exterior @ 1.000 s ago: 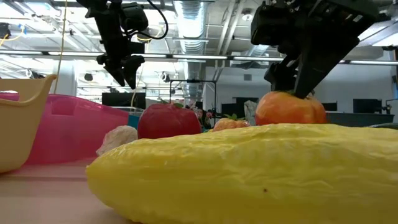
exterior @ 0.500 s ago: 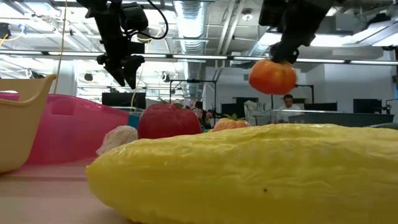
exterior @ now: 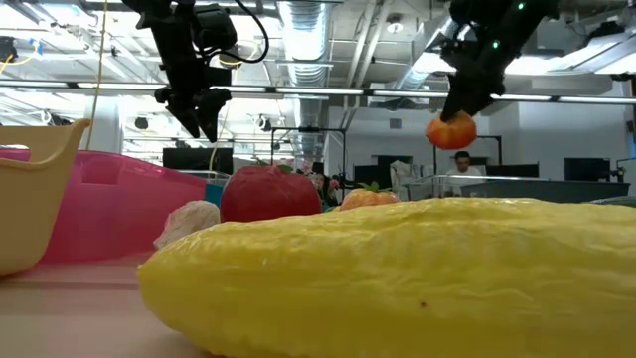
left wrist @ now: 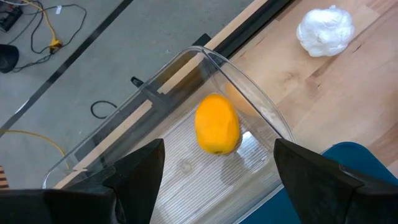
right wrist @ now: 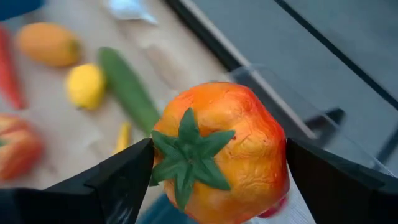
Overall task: Sort produce into baskets
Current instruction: Put the bottom orange tomato into the right transparent bin
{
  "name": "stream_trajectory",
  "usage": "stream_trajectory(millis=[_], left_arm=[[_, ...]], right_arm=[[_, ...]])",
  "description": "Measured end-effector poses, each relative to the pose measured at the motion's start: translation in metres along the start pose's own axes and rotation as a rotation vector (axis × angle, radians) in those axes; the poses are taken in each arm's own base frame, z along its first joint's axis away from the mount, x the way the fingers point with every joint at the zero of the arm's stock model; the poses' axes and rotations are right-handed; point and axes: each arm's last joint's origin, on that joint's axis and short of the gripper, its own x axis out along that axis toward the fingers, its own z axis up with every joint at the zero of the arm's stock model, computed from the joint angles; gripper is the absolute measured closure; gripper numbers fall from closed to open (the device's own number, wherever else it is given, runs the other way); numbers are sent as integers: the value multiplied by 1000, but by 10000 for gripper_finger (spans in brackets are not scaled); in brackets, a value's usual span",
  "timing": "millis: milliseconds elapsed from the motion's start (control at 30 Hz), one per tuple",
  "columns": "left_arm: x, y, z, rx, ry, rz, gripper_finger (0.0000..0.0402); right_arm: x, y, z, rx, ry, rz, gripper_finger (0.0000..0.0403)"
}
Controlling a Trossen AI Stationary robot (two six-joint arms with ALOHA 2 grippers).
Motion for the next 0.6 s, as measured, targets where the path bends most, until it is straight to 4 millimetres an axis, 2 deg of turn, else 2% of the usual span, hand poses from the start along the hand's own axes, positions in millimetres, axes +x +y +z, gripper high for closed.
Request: stream_trajectory(millis=[300,600], left_arm=[[0,0,0,0,0,0,111],[0,0,0,0,0,-1,111]], right_arm=[[21,-32,-2,104,80,-98,17],[43,-36,-5,112,167,-105,17]])
